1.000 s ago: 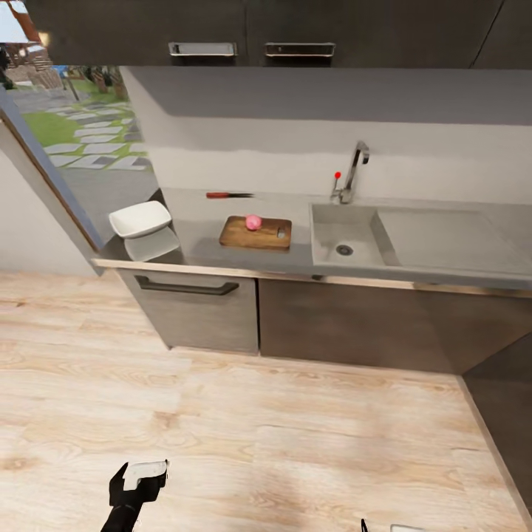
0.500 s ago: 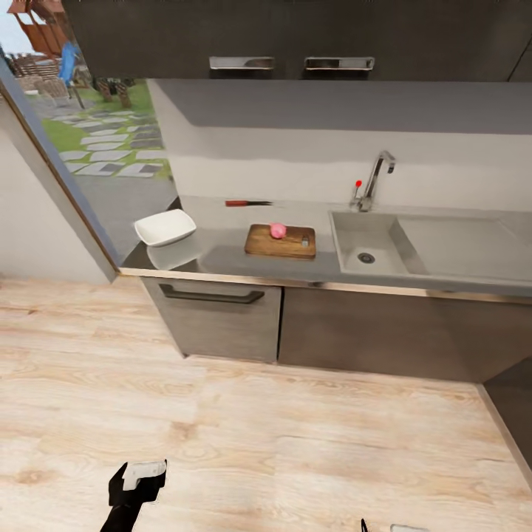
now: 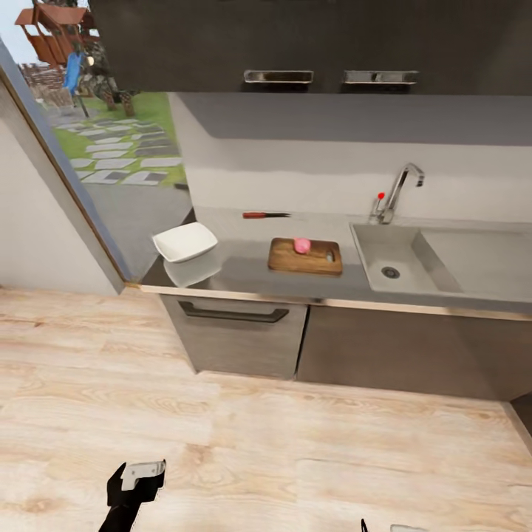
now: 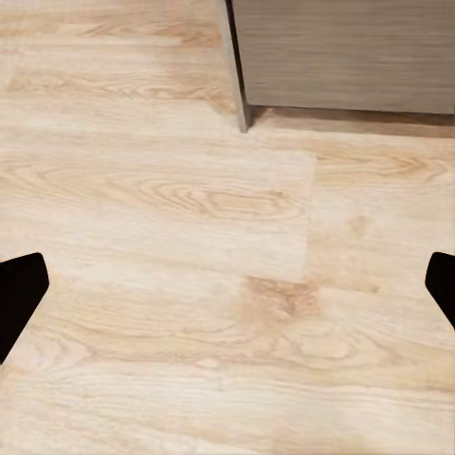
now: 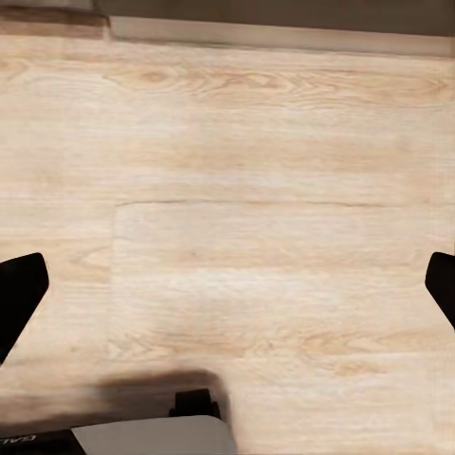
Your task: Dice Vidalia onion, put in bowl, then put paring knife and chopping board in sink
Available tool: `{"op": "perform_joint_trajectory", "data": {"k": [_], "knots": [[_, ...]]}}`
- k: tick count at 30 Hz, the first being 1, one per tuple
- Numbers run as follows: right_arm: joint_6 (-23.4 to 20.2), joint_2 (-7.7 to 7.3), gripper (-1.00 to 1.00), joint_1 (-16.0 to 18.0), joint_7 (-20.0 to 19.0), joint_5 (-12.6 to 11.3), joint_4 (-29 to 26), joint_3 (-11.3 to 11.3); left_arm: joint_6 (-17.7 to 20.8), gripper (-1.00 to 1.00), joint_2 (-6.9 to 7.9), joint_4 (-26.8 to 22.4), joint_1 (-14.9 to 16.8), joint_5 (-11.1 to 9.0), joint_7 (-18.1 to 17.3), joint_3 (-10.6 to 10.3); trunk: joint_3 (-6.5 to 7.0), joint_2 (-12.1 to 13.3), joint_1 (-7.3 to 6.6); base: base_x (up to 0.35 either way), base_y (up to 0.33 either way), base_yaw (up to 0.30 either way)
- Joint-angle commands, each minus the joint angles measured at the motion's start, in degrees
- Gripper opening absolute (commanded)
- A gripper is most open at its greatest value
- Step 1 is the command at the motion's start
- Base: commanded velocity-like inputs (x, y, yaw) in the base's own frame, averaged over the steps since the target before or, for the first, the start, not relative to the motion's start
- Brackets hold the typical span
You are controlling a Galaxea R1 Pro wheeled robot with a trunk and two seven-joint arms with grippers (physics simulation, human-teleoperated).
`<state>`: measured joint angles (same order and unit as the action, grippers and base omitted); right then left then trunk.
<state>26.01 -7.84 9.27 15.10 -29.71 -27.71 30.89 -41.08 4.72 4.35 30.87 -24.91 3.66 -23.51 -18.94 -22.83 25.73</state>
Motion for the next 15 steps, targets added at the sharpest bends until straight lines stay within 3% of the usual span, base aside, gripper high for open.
{"op": "perform_joint_trajectory", "data": {"k": [1,9,15], "knots": [[0.2,-0.07,1.00,0.0,0.5,-0.3,-0.1,0.5,-0.2,1.00,-0.01,0.2,0.1,0.0,0.4,-0.5,0.00,-0.1,0.05,0.187,0.259,0.000],[0.2,-0.07,1.00,0.0,0.4,-0.3,-0.1,0.5,-0.2,1.00,0.08,0.2,0.1,0.0,0.4,-0.5,0.73,-0.1,0.05,0.173,0.266,-0.042],[0.2,-0.07,1.00,0.0,0.4,-0.3,-0.1,0.5,-0.3,1.00,0.18,0.2,0.1,0.0,0.4,-0.5,1.27,-0.1,0.05,0.055,0.312,-0.112]]}}
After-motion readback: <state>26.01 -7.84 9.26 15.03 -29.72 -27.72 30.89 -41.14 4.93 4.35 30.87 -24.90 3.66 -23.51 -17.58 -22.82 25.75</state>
